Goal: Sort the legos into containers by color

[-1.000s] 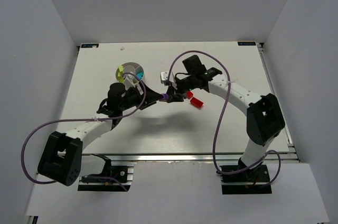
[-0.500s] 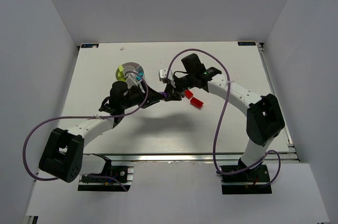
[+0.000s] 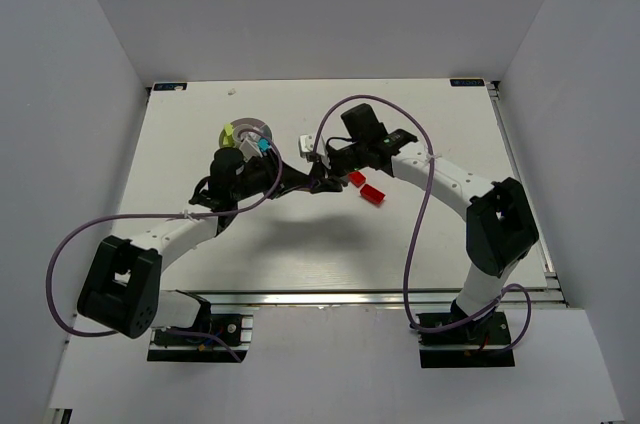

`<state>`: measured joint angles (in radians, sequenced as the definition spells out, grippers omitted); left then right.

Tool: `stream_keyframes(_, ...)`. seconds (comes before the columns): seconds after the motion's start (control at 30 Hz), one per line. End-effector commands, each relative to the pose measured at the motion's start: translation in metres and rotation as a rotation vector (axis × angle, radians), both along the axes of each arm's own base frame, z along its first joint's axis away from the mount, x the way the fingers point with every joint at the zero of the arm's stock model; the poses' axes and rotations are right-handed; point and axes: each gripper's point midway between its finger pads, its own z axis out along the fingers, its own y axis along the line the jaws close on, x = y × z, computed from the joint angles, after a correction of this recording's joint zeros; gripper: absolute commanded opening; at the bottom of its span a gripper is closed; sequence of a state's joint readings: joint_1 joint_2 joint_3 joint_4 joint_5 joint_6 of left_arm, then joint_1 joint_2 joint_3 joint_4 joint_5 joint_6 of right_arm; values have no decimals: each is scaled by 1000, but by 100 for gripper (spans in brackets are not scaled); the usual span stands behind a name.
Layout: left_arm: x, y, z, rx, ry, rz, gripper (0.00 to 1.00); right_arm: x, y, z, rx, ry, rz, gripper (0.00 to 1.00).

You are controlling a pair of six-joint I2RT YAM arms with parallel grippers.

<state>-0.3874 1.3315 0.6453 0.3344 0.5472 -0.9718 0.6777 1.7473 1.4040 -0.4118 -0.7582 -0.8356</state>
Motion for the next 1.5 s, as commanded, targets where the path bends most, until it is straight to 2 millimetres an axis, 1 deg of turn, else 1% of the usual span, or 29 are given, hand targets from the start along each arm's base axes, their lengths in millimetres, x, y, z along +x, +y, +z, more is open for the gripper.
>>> stream_keyframes(0.0,-1,-6,15,-8,-52,-46,24,-3,5,19,52,-35,16,20)
stream_keyframes(0.1,-3,-7,15,12,-54,-67,14,-1,6,19,52,-26,2,31)
stream_keyframes(0.17,-5,-3,7,59,-21,-63,12,4,6,18,50,-34,-19,61)
stream_keyframes(0.2,2,-1,16,93,-66,-61,11,6,6,17,47,-30,-36,89)
stream_keyframes(0.23,6,3,17,126,-67,-48,10,14,4,16,39,-53,-78,89)
stream_keyframes(0.27,4,11,8,185,-11,-38,9,20,2,16,37,-64,-112,89)
stream_keyframes(0.3,18,17,23,228,-63,-6,8,24,-1,20,45,-68,-145,89)
stream_keyframes(0.33,24,24,27,259,-62,18,8,35,-9,19,41,-86,-195,90)
stream_keyframes(0.37,31,42,20,306,-5,63,8,41,-14,16,52,-101,-225,89)
stream_keyframes(0.4,43,56,24,348,-16,109,8,46,-21,21,62,-119,-261,89)
stream_keyframes(0.43,65,75,50,359,-52,182,7,55,-30,21,65,-130,-293,89)
stream_keyframes(0.47,69,88,49,397,-13,210,7,57,-36,16,64,-133,-305,89)
stream_keyframes(0.5,83,100,45,452,-8,236,7,58,-41,18,65,-138,-313,89)
stream_keyframes(0.53,103,113,75,469,-61,285,7,62,-48,18,66,-139,-313,89)
stream_keyframes(0.57,106,121,72,514,-22,289,7,61,-53,16,64,-126,-307,89)
stream_keyframes(0.6,121,127,56,579,-2,272,7,58,-57,15,70,-89,-284,81)
stream_keyframes(0.63,130,131,56,613,3,272,7,57,-58,15,70,-69,-273,73)
stream_keyframes(0.67,139,135,74,646,-2,281,8,55,-60,14,65,-46,-262,63)
stream_keyframes(0.7,147,139,73,689,-6,269,8,50,-60,11,56,2,-242,54)
stream_keyframes(0.73,161,140,52,727,38,240,8,50,-62,10,49,20,-238,37)
stream_keyframes(0.77,170,141,71,743,14,243,8,49,-63,9,46,32,-230,31)
stream_keyframes(0.8,177,144,69,774,8,235,8,48,-63,6,40,49,-227,28)
stream_keyframes(0.83,187,145,59,788,24,226,8,46,-65,6,40,57,-225,24)
stream_keyframes(0.87,197,146,69,788,-12,239,8,46,-66,4,39,60,-227,24)
stream_keyframes(0.9,203,148,69,800,-21,247,9,48,-67,5,46,55,-228,24)
stream_keyframes(0.93,212,154,58,821,0,258,9,46,-68,3,42,60,-230,24)
stream_keyframes(0.97,220,155,66,818,-22,270,9,46,-68,3,42,59,-229,24)
stream_keyframes(1.17,242,153,45,849,-63,224,9,49,-75,0,42,63,-238,24)
stream_keyframes(1.47,231,159,6,902,-5,164,11,49,-79,-7,50,96,-261,24)
